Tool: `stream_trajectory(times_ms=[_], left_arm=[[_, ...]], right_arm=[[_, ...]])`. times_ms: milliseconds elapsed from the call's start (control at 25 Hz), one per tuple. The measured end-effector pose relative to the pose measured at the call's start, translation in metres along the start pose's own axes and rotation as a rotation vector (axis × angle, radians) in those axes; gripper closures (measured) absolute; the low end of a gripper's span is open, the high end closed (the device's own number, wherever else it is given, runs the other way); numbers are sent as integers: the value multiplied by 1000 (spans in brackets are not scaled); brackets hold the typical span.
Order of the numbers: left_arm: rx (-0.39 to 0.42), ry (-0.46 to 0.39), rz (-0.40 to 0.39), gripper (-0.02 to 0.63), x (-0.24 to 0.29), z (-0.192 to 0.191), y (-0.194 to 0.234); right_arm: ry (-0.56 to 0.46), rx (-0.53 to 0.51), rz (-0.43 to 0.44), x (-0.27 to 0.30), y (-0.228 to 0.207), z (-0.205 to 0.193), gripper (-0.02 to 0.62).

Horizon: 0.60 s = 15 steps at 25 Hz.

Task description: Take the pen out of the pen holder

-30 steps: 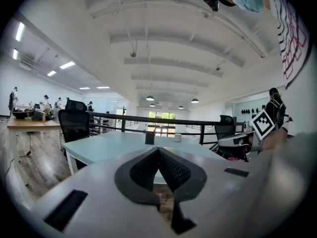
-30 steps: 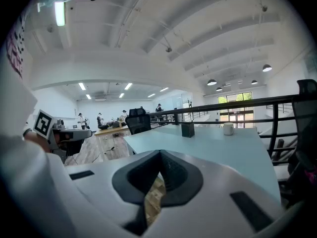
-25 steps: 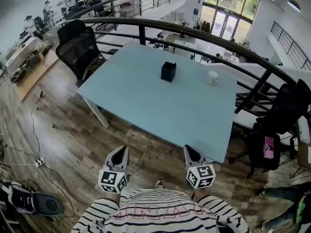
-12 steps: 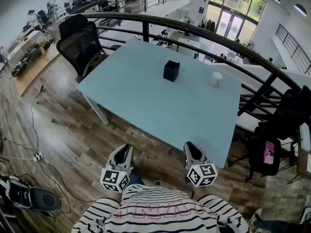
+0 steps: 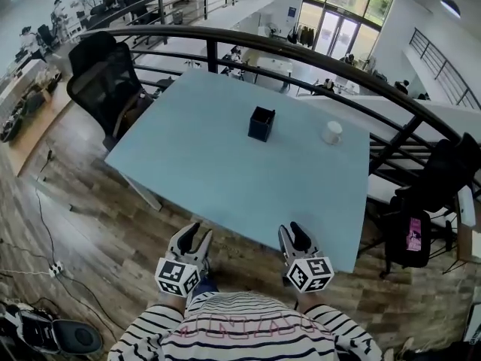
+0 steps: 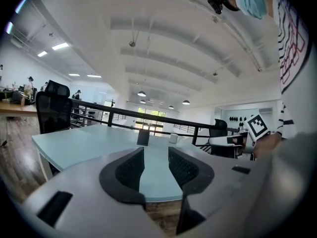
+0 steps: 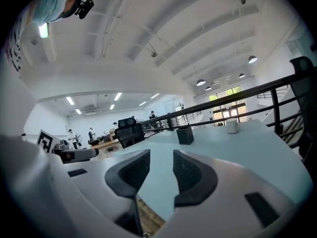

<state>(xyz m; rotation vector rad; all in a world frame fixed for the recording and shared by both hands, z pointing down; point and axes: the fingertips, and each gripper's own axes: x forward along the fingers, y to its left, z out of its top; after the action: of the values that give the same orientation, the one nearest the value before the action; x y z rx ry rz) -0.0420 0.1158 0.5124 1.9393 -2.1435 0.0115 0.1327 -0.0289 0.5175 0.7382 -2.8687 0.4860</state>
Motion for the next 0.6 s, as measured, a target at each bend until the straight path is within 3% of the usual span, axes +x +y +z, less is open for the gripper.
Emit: stream_trajectory(times_ms=[600], left_arm=[[85,53,-176,476,65,51,155]], right_arm=[[-60,59,-179,137,43,22,459]])
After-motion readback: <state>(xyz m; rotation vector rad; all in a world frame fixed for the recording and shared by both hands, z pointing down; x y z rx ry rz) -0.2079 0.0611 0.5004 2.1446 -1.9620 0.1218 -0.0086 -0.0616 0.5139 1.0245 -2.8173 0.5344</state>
